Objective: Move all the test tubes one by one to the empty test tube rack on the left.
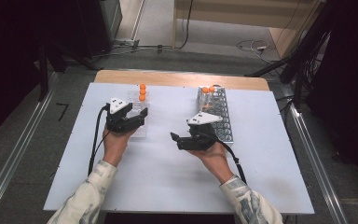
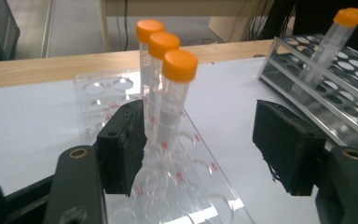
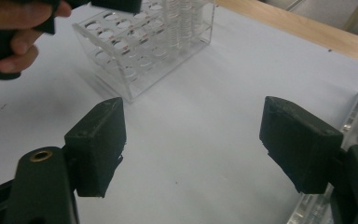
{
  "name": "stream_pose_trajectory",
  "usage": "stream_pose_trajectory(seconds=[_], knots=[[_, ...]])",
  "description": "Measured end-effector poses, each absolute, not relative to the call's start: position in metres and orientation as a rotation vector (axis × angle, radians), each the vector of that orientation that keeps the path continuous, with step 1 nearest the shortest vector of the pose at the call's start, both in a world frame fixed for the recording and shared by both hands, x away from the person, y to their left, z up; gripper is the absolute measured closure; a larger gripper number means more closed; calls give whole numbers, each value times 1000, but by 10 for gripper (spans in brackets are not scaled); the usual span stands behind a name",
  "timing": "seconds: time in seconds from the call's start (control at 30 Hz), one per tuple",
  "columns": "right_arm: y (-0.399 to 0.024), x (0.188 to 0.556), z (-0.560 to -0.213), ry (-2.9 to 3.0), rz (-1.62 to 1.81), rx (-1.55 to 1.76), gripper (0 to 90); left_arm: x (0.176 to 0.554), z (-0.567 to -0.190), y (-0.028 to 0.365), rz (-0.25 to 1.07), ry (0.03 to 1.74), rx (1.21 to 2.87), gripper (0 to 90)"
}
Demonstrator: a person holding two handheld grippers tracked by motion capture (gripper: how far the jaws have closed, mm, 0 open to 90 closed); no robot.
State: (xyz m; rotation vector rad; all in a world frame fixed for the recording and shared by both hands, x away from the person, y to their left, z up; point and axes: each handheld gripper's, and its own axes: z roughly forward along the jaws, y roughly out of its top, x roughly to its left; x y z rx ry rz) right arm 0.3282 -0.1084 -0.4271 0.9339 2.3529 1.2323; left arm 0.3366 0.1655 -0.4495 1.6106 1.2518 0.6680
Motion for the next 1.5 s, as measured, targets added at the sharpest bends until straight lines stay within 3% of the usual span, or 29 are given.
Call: stream_pose_trajectory(seconds=[0.13,0.53,1.1,1.5], knots=[[-115,330,-421,2325,1244,950,211,330,-447,168,672,1275,1615,276],[-148,344,-408,2213,1242,1063,211,319,-445,169,675,1274,1612,202],[-185,392,-411,2074,1161,1195,225,316,-444,171,671,1270,1603,200],[-187,426,-422,2040,1068,1250,375,316,-444,171,663,1272,1603,209]])
